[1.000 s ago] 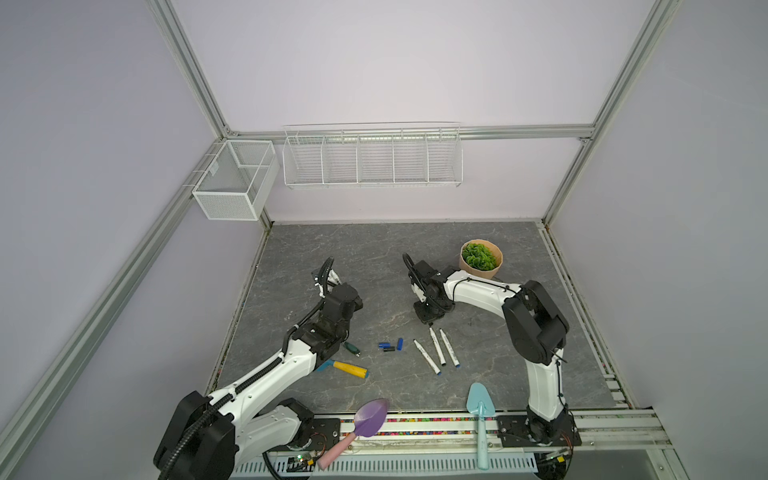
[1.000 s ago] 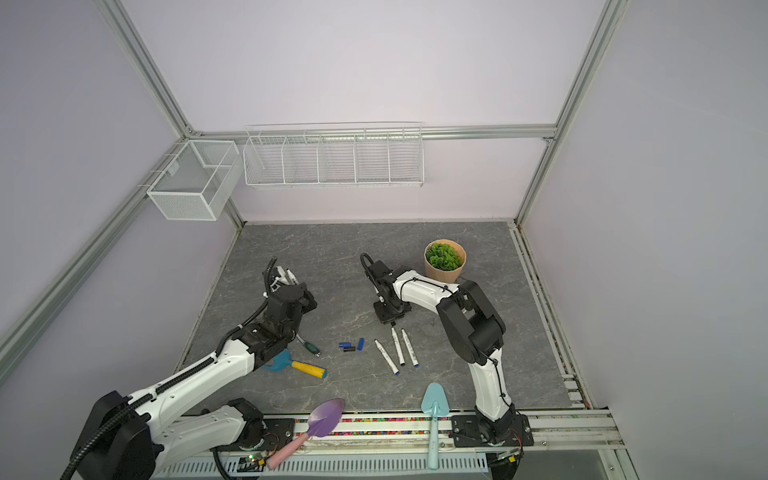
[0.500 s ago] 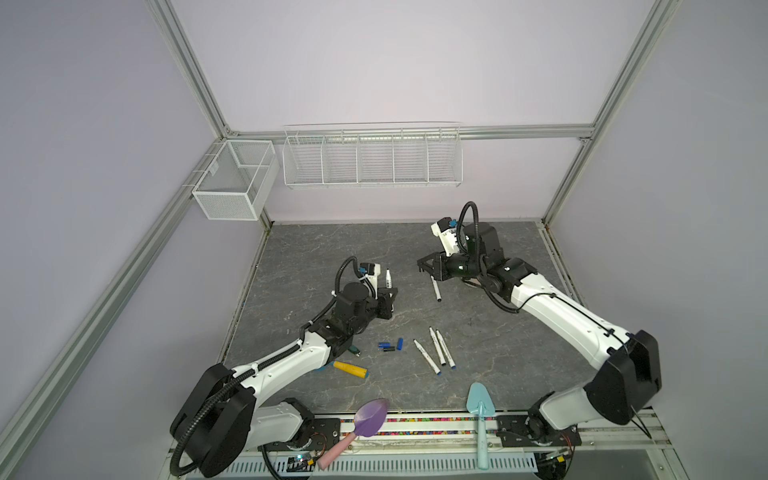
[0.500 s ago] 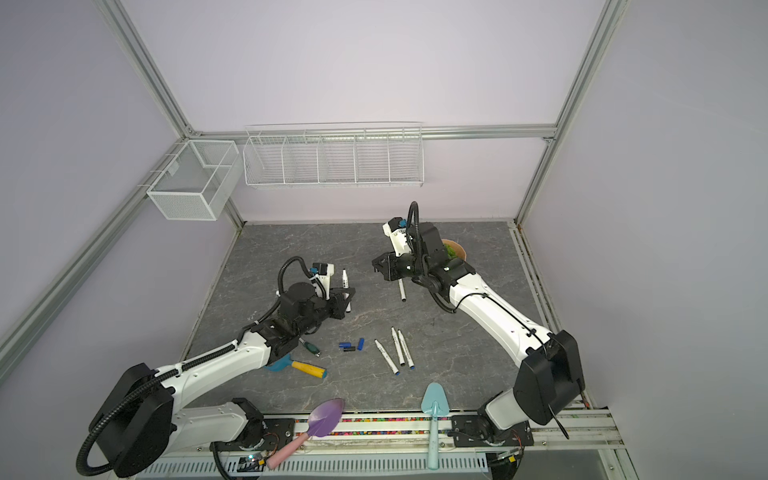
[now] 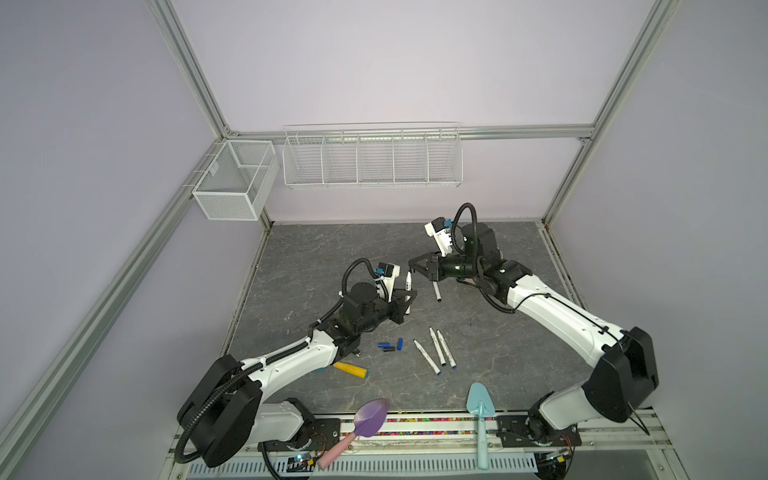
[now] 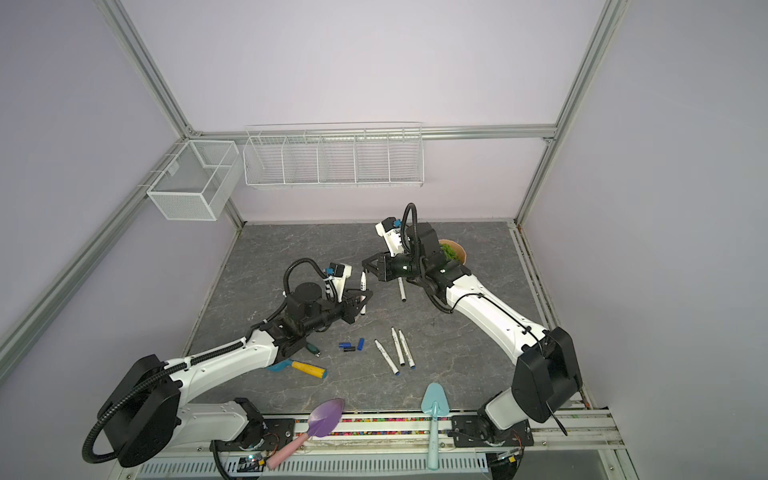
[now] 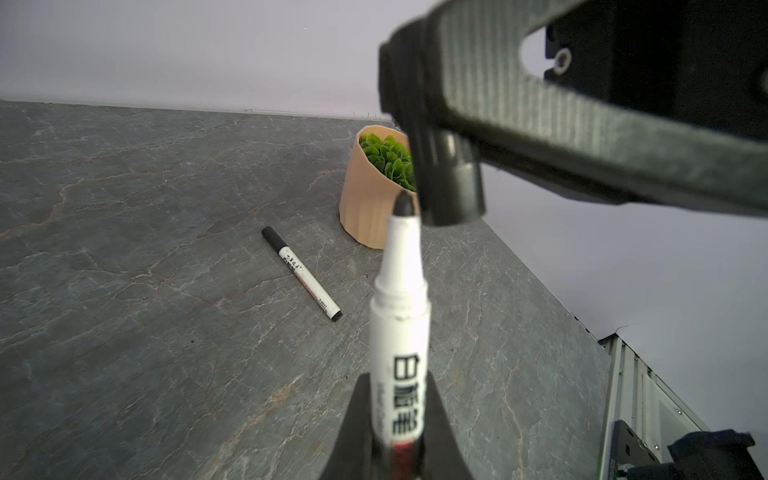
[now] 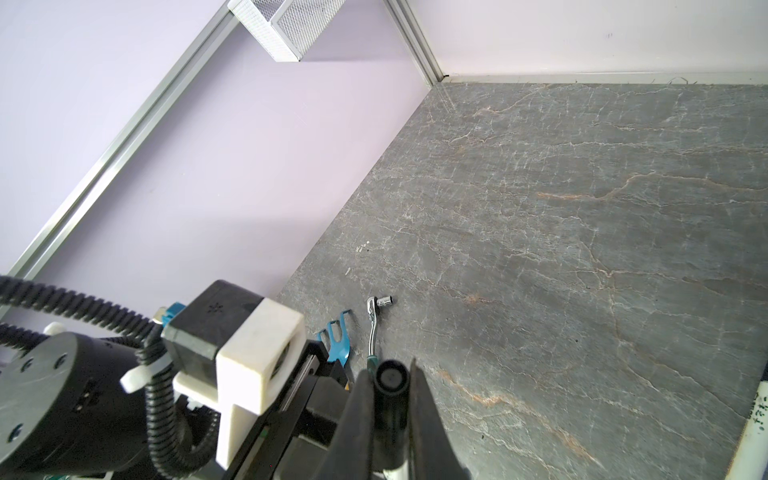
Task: Insert the pens into the pen caps
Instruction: 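Carry the black cap above the marker tip held by the left gripper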
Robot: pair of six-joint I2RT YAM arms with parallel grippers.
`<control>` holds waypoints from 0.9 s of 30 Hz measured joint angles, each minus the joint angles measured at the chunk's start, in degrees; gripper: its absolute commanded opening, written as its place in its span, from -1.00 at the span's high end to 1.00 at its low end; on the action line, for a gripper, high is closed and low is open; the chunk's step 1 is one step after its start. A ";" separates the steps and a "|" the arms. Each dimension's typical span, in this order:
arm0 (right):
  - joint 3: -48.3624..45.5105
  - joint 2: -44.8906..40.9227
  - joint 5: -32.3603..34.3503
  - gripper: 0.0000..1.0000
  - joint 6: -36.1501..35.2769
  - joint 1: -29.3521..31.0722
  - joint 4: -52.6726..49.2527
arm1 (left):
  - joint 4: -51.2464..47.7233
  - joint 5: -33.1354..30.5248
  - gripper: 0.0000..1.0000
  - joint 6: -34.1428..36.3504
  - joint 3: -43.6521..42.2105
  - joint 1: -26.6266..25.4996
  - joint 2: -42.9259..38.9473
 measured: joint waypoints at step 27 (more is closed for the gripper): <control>2.58 1.95 1.03 0.86 -1.38 -0.35 0.00 | 1.33 0.61 1.00 0.00 0.00 -0.26 0.76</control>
